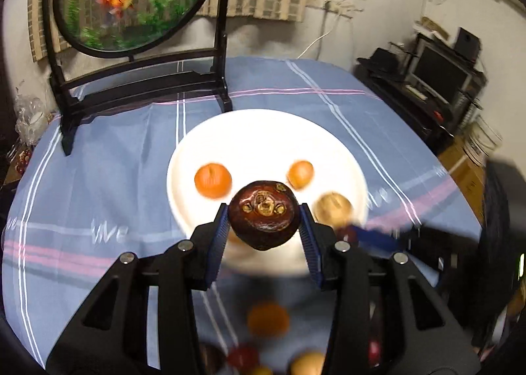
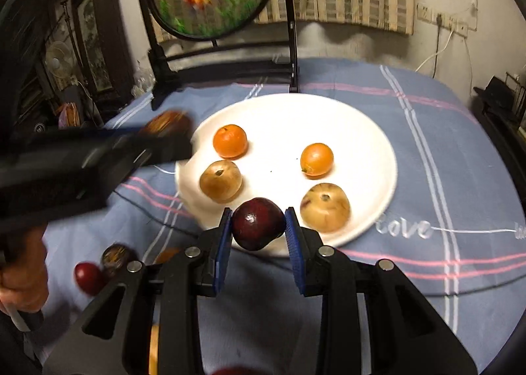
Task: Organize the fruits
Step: 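Carry the jujube and plum onto the white plate and release them, then move both tools back toward the fruit cluster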
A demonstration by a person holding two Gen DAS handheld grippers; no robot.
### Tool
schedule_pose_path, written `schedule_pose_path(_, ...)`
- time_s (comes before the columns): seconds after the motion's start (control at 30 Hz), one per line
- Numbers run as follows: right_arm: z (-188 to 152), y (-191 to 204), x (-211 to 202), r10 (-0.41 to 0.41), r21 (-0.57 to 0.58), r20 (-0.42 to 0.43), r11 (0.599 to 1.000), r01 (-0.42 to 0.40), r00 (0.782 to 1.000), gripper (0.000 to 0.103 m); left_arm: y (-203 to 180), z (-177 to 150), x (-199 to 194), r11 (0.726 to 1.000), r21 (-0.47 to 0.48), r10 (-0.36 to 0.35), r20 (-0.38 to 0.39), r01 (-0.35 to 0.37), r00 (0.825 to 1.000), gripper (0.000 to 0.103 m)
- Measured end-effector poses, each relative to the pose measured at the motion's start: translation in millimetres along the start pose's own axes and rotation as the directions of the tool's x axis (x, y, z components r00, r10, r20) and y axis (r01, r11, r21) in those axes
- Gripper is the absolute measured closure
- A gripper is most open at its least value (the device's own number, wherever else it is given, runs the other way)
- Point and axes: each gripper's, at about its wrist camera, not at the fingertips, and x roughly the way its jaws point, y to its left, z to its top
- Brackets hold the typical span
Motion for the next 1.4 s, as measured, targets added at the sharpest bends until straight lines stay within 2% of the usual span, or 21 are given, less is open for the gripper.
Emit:
schedule_pose_path(0.13,9,-8,22,0.004,0.023,-0.03,1.0,-0.004,1.0,0.071,3,29,52,1.0,-0.023,0.016,-0.071,-0.017,0.997,0.06)
schedule_pose_path(0.33,7,-14,35,0.017,0.032,-0.063,0.999,-0.015,0.998,0.071,2,34,106,0.999,-0.018,0.042,-0.165,-0.046,0.985,0.06)
schedule_pose_path(0.5,7,-11,40,0.027,0.032,-0.081,0.999,-0.025,0.996,0.071,-5,31,122,0.996,0.042,0.084,-0.17,-0.078,0.982,0.06)
schedule_pose_path(0.7,9,-8,46,0.035,0.02,-0.103,0.999,-0.033,0.994,0.07,-7,32,123,0.995,0.036,0.098,-0.172,-0.093,0.98,0.055)
schedule_pose_path(0.87,8,-7,38,0.044,0.017,-0.089,0.999,-0.043,0.995,0.068,0,37,103,0.994,0.008,0.108,-0.149,-0.108,0.983,0.049)
schedule_pose_path(0.93,10,-8,27,0.062,0.022,-0.059,0.998,-0.061,0.996,0.061,5,37,82,0.991,-0.005,0.132,-0.108,-0.133,0.985,0.04)
schedule_pose_path(1.07,12,-6,-5,0.092,0.016,0.021,0.996,-0.092,0.996,0.059,15,30,32,0.991,-0.038,0.127,-0.034,-0.128,0.991,0.038)
schedule_pose_path(1.1,11,-7,-11,0.095,0.018,0.035,0.995,-0.096,0.995,0.059,17,27,19,0.99,-0.047,0.13,-0.014,-0.13,0.991,0.034)
schedule_pose_path(1.13,10,-9,-21,0.1,0.026,0.054,0.994,-0.101,0.994,0.059,19,19,2,0.99,-0.055,0.132,0.017,-0.131,0.991,0.03)
schedule_pose_path(1.2,6,-16,-37,0.109,0.045,0.084,0.993,-0.113,0.99,0.059,21,2,-23,0.987,-0.06,0.154,0.06,-0.15,0.986,0.029)
schedule_pose_path(1.27,-7,-23,-55,0.106,0.055,0.113,0.992,-0.113,0.988,0.059,21,-25,-46,0.984,-0.054,0.175,0.087,-0.171,0.981,0.028)
schedule_pose_path(1.3,-12,-24,-60,0.1,0.057,0.117,0.993,-0.107,0.988,0.059,21,-39,-55,0.984,-0.058,0.174,0.094,-0.169,0.98,0.024)
schedule_pose_path(1.4,-35,-33,-72,0.095,0.075,0.107,0.992,-0.103,0.99,0.059,19,-92,-82,0.989,-0.096,0.12,0.109,-0.11,0.987,0.019)
